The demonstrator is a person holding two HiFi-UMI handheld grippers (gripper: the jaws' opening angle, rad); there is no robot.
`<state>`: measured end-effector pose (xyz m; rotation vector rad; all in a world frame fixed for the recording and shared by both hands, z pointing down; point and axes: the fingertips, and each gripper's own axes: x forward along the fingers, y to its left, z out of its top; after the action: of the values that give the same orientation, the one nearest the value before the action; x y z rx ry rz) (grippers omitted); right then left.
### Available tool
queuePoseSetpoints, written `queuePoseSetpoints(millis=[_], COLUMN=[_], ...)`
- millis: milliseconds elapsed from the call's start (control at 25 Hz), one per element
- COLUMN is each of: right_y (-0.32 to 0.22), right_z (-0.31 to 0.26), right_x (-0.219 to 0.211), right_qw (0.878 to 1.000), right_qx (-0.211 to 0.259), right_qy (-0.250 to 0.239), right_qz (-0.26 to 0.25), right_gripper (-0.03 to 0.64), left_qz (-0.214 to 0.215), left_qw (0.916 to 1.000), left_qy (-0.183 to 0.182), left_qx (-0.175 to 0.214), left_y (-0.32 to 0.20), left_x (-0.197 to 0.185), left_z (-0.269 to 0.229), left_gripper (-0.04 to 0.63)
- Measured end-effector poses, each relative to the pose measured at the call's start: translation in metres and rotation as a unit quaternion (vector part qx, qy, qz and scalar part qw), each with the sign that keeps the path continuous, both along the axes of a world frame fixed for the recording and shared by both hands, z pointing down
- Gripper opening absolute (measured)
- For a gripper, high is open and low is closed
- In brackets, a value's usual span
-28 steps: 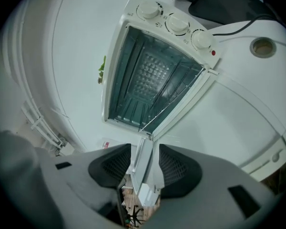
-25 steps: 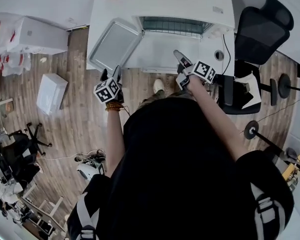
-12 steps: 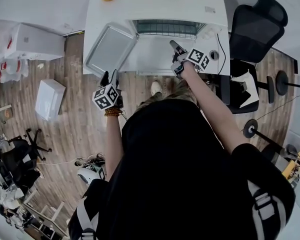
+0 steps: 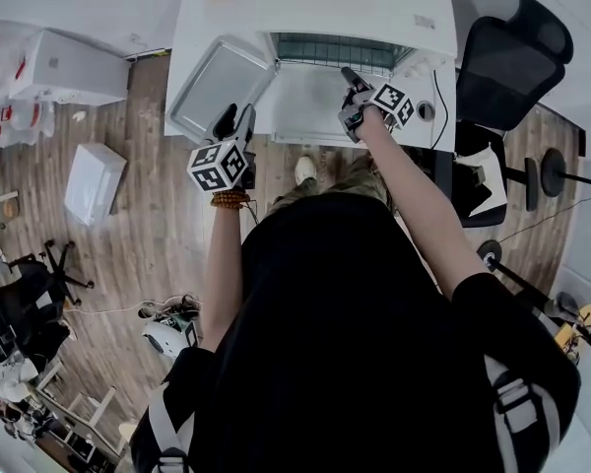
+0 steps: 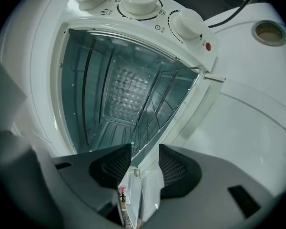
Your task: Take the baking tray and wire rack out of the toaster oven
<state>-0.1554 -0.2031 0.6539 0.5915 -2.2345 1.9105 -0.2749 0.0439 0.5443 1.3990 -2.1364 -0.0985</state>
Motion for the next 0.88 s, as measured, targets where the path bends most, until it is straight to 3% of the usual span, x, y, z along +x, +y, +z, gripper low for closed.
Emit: queuePoseSetpoints(millis=[240, 440, 640, 880], right_y=[-0.012, -0.022, -0.028, -0.027], right_z=[0.002, 0.007, 0.012, 0.003], right_x=[-0.008, -0.009, -0.005, -0.004], right_qw=[0.999, 0.999, 0.999, 0.998], right_qx=[-0.022, -0.012, -0.015, -0.011], right_qy=[-0.006, 0.009, 0.028, 0.003], right_qz=[0.037, 0.037, 0.043, 0.055], right_gripper=[0.186, 0.178, 0.092, 0.077], left_qz=[0.013, 0.021, 0.019, 0.019], left_qw=[0.9998, 0.9992, 0.9991, 0.9986], left_qy=[0.012, 0.027, 0.036, 0.047], left_qx=[0.011, 0.021, 0.016, 0.014], left_y=[-0.014, -0.015, -0.010, -0.010], left_x=[0.012, 0.022, 0.022, 0.020], left_z=[-0.004, -0.005, 0.000, 0.005], left_gripper=[0.175, 0.175, 0.173, 0.172])
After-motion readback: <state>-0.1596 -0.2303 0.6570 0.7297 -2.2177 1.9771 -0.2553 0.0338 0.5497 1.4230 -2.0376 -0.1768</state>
